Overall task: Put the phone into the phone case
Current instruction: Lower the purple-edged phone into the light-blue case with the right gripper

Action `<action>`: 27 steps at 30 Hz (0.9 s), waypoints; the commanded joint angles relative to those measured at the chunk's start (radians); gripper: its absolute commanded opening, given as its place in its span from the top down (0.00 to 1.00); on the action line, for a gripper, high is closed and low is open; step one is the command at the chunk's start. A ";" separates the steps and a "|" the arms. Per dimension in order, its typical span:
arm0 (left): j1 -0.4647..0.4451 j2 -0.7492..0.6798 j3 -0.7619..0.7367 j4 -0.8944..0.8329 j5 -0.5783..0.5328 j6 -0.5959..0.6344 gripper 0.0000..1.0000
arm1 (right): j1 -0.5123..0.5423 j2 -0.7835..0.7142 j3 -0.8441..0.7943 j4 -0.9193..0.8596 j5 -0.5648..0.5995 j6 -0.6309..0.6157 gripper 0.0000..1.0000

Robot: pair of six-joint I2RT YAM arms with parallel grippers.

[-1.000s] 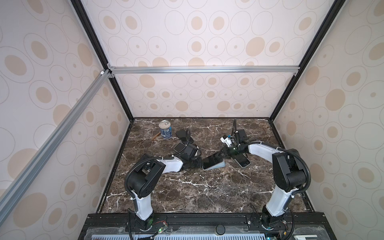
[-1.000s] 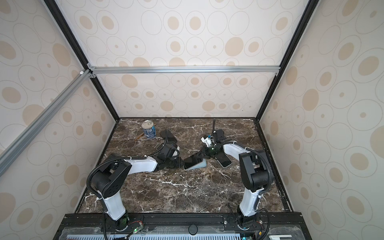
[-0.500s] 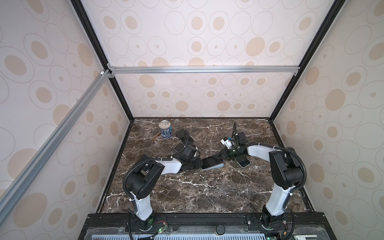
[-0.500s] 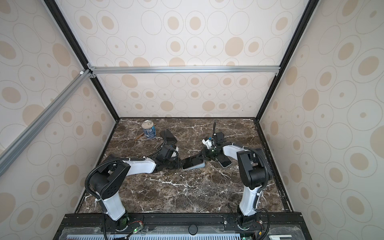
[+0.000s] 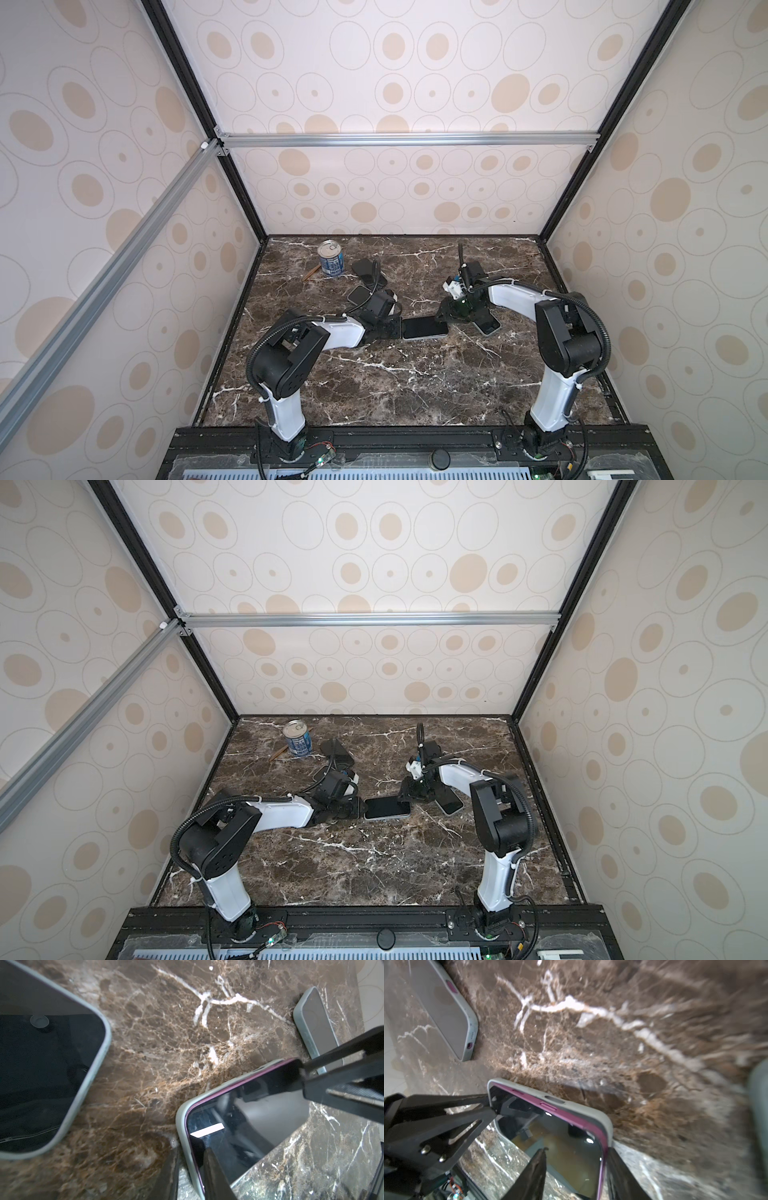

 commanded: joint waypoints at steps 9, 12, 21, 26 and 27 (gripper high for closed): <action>-0.001 0.036 -0.026 -0.147 -0.023 0.036 0.78 | -0.002 -0.055 -0.013 -0.112 0.111 -0.059 0.58; -0.001 0.034 -0.025 -0.136 -0.001 0.032 0.79 | -0.002 -0.018 -0.012 -0.102 0.047 -0.056 0.75; -0.001 0.043 -0.039 -0.111 0.034 0.022 0.79 | 0.000 0.028 -0.034 -0.082 0.017 -0.057 0.88; -0.002 0.053 -0.058 -0.085 0.061 0.005 0.79 | 0.032 0.057 -0.069 -0.059 -0.005 -0.044 0.89; -0.001 0.055 -0.063 -0.078 0.064 0.000 0.78 | 0.042 0.068 -0.078 -0.052 -0.006 -0.040 0.89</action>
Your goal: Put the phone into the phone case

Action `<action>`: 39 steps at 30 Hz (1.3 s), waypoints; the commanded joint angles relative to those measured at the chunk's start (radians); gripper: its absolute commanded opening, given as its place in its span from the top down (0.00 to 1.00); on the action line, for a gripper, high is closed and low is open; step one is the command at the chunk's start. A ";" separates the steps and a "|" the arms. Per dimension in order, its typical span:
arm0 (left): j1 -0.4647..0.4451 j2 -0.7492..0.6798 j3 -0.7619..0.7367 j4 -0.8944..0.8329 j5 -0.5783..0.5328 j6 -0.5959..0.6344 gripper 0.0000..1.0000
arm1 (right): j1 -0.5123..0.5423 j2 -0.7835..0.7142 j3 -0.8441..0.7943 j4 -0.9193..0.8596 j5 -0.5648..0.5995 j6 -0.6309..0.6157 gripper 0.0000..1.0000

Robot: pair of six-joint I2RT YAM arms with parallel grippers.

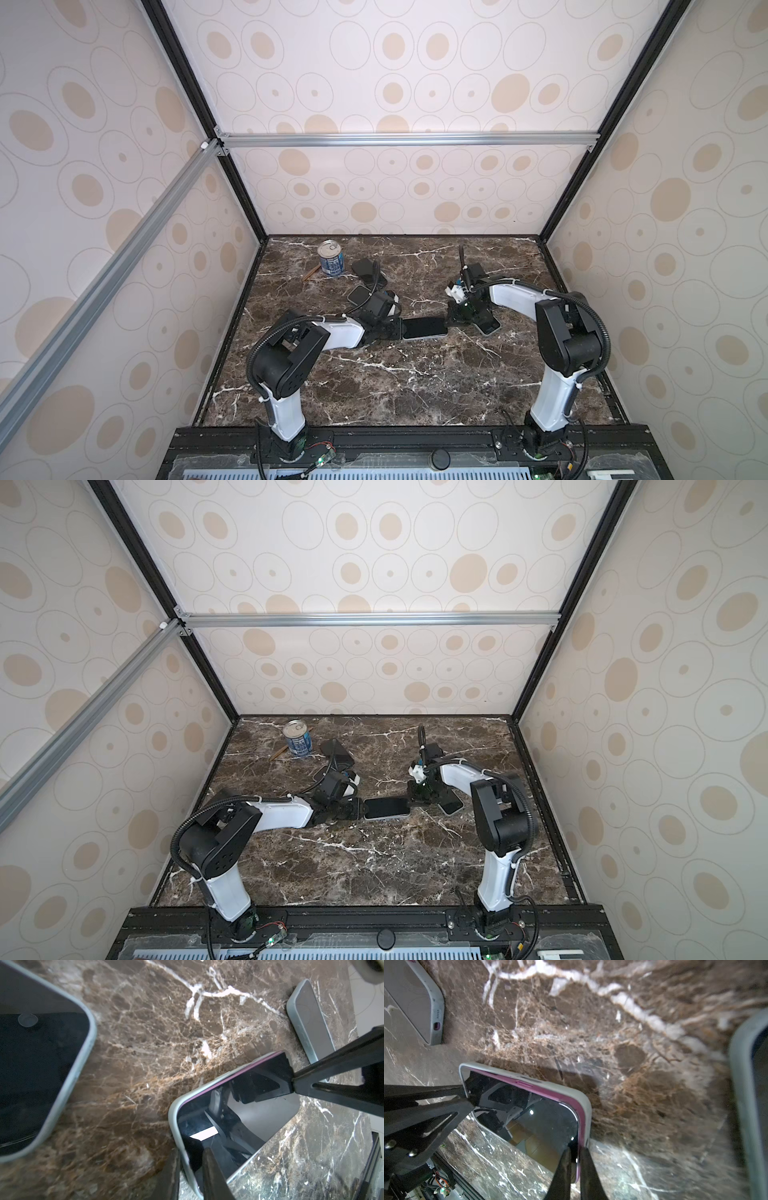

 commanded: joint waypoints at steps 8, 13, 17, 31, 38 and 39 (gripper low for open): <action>-0.002 0.044 -0.081 -0.097 0.000 -0.020 0.77 | 0.130 0.139 -0.104 -0.004 0.082 0.027 0.90; -0.001 0.042 -0.114 -0.100 -0.022 -0.025 0.77 | 0.190 0.196 -0.147 0.036 0.120 0.069 0.91; -0.002 0.036 -0.144 -0.096 -0.037 -0.027 0.77 | 0.235 0.268 -0.179 0.079 0.136 0.108 0.91; 0.057 -0.028 -0.186 -0.119 -0.076 -0.015 0.78 | 0.282 0.093 -0.078 -0.085 0.227 0.076 0.91; 0.075 -0.056 -0.197 -0.125 -0.072 0.011 0.78 | 0.282 0.008 0.173 -0.228 0.242 0.007 0.82; 0.076 -0.061 -0.199 -0.125 -0.073 0.012 0.78 | 0.281 0.005 0.215 -0.243 0.252 -0.007 0.82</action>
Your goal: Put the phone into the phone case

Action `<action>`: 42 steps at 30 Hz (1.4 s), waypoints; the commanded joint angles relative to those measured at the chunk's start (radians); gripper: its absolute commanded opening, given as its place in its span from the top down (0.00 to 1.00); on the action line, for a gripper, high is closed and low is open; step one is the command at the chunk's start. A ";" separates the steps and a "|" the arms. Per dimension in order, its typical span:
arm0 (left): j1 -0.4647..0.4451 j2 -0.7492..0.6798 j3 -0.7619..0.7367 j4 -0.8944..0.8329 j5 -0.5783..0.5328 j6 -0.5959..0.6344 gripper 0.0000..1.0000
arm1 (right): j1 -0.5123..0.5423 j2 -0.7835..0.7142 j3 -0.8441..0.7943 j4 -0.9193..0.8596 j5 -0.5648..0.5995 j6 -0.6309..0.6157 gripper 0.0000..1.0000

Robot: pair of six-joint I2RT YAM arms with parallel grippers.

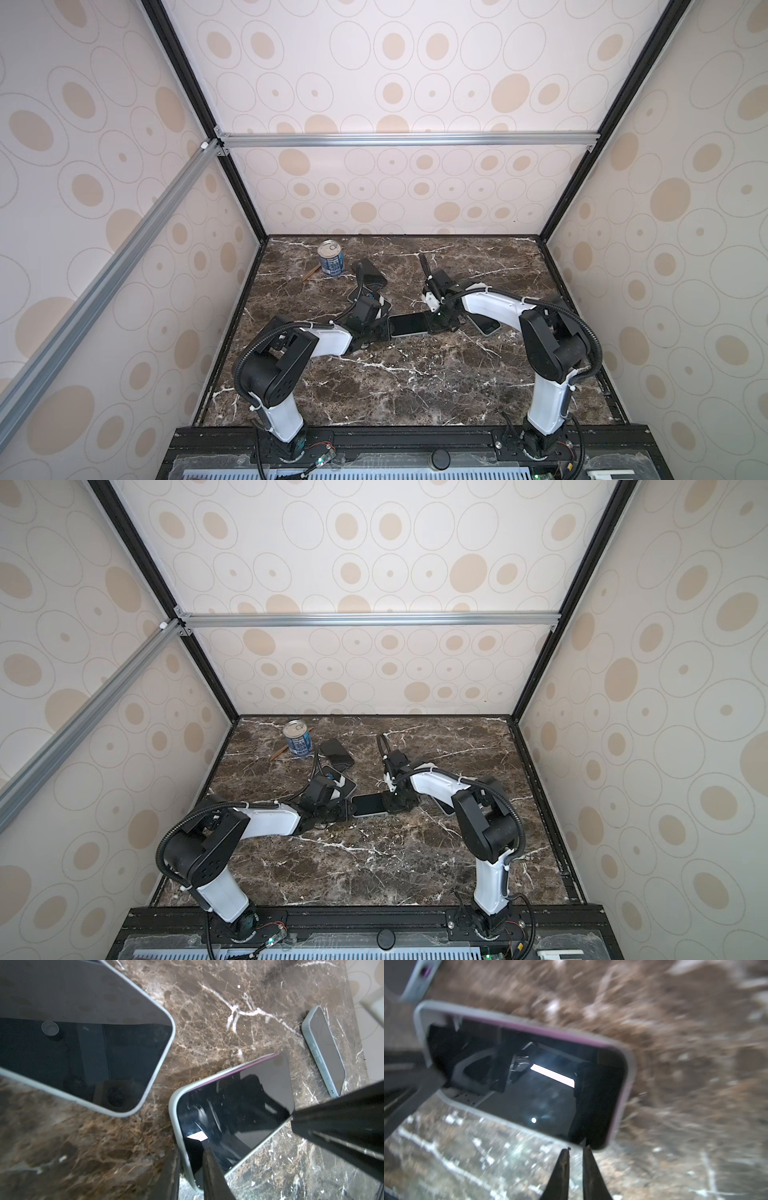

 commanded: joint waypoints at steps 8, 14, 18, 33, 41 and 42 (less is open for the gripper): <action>0.020 0.047 -0.015 -0.199 0.005 0.033 0.78 | -0.055 0.137 0.334 -0.205 0.036 -0.114 0.81; 0.024 0.062 0.050 -0.231 0.012 0.051 0.78 | -0.077 0.205 0.375 -0.213 0.039 -0.124 0.82; 0.026 0.068 0.063 -0.243 0.011 0.056 0.78 | -0.078 0.234 0.370 -0.205 0.039 -0.127 0.83; 0.030 0.069 0.047 -0.236 0.016 0.053 0.78 | -0.067 0.399 0.252 -0.196 0.102 -0.138 0.86; 0.030 0.076 0.035 -0.224 0.024 0.052 0.78 | -0.038 0.441 0.225 -0.201 0.119 -0.137 0.85; 0.032 0.076 0.035 -0.225 0.024 0.052 0.78 | -0.036 0.445 0.227 -0.201 0.116 -0.136 0.85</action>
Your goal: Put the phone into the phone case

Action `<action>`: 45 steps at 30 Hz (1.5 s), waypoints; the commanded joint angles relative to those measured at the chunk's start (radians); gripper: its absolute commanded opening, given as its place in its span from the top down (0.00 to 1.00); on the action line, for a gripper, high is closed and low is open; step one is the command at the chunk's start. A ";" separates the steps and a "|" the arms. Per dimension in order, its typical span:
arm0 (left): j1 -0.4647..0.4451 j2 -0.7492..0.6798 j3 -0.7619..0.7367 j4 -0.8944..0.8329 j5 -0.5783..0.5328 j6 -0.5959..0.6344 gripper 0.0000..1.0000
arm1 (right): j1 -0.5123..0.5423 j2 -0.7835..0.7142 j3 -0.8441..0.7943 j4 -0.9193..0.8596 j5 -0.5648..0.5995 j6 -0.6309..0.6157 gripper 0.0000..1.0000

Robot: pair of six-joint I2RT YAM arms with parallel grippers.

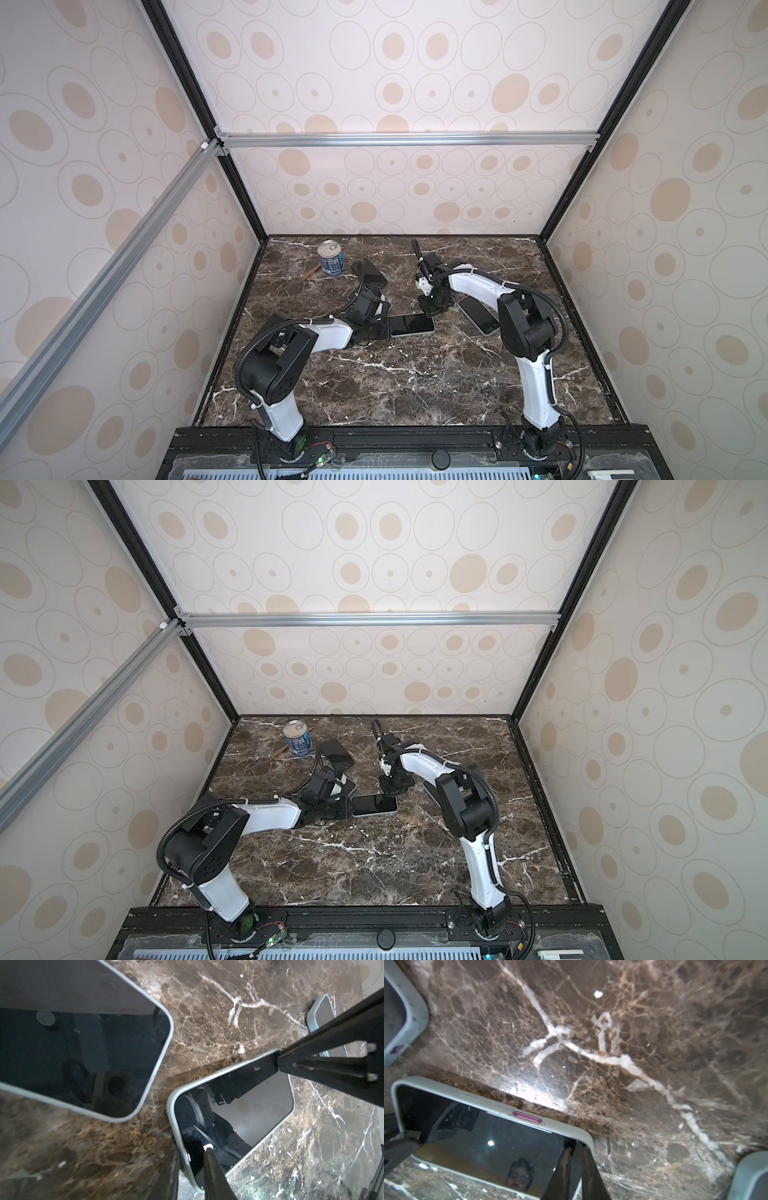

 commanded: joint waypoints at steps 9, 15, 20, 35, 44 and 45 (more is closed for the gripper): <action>0.021 -0.049 0.058 -0.164 -0.045 0.039 0.76 | 0.031 0.018 0.022 -0.098 -0.015 -0.054 0.80; 0.030 -0.199 0.200 -0.235 -0.130 0.137 0.71 | 0.030 -0.115 0.208 -0.123 -0.077 -0.208 0.61; 0.040 -0.411 0.178 -0.176 -0.333 0.295 0.61 | 0.030 -0.225 0.216 -0.037 -0.091 -0.357 0.45; 0.167 -0.744 -0.363 0.565 -0.991 0.652 0.16 | -0.262 -0.772 -0.588 0.751 0.072 -0.074 0.29; 0.395 -0.478 -0.531 0.786 -0.903 0.514 0.15 | -0.441 -0.820 -1.069 1.195 0.330 -0.129 0.20; 0.415 -0.435 -0.555 0.859 -0.872 0.516 0.15 | -0.451 -0.794 -1.105 1.280 0.280 -0.145 0.20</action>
